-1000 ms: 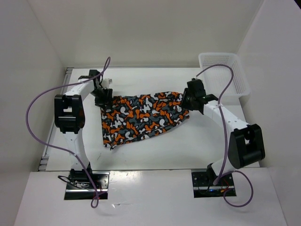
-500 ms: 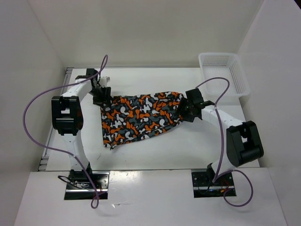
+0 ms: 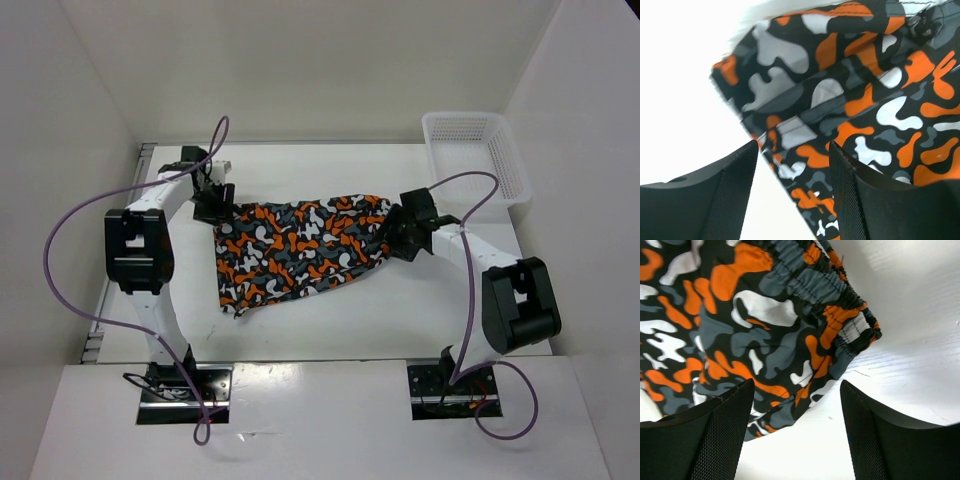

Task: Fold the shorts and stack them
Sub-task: Fold the shorts

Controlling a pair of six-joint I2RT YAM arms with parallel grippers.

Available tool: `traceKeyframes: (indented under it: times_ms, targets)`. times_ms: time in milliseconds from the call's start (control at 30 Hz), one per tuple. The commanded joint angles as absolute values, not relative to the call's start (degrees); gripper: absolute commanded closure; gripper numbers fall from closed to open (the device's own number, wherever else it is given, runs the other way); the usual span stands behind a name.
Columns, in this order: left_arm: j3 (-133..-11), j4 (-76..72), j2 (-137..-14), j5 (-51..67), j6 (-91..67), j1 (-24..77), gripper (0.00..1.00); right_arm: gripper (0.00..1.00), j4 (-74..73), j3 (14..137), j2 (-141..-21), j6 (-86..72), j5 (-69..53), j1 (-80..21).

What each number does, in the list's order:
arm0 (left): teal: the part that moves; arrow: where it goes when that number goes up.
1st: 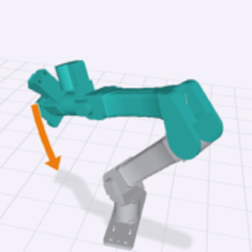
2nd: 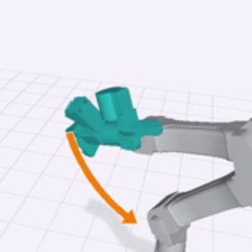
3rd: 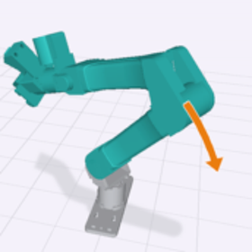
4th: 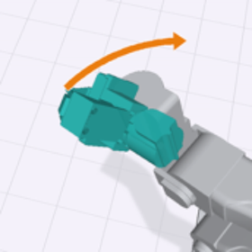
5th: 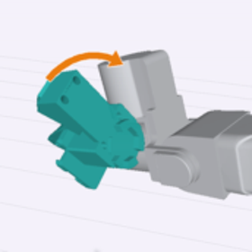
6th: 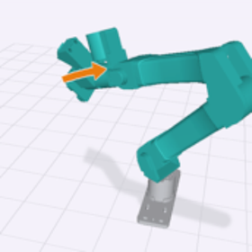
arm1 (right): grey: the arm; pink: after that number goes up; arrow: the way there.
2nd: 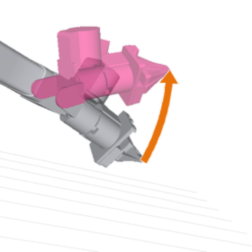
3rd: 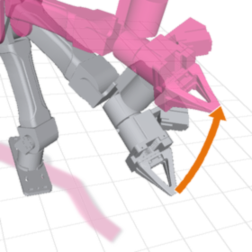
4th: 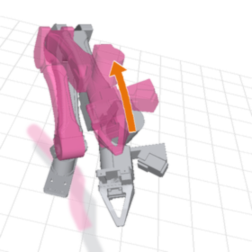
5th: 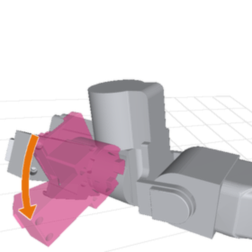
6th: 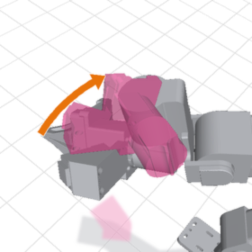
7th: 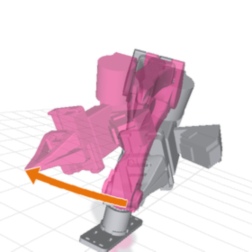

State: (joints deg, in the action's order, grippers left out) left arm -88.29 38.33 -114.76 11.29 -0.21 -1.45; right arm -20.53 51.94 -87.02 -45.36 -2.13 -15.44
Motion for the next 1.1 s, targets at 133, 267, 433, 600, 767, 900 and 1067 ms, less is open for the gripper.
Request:
traceKeyframes:
  times_ms: [133,267,433,600,767,900,1067]
  targets:
    - [-85.52,34.63,-113.10,4.57,0.00,-1.14,0.34,0.25,-17.06,49.92,-86.22,-47.72,-3.07,-13.63]
    - [-85.52,34.02,-114.35,7.90,0.00,-1.14,0.34,0.25,-15.47,48.70,-86.84,-48.42,-7.19,-11.69]
    - [-86.31,32.96,-118.38,9.32,0.00,-1.14,0.39,0.24,-14.24,48.16,-86.13,-48.96,-7.91,-9.23]
    - [-87.45,32.96,-118.92,8.79,0.00,-1.14,0.66,0.24,-13.19,48.69,-91.04,-47.64,-8.53,-9.23]
    - [-87.98,32.96,-117.25,8.79,0.00,-1.14,0.84,0.24,-9.76,49.74,-97.02,-48.16,-9.67,-9.23]
    - [-88.59,33.48,-115.14,9.40,0.00,-1.14,0.87,0.29,-9.23,50.98,-99.23,-48.87,-8.88,-9.23]
    - [-89.74,33.49,-111.10,7.83,0.00,0.00,0.97,0.62,-7.56,52.64,-101.95,-48.87,-9.40,-9.23]
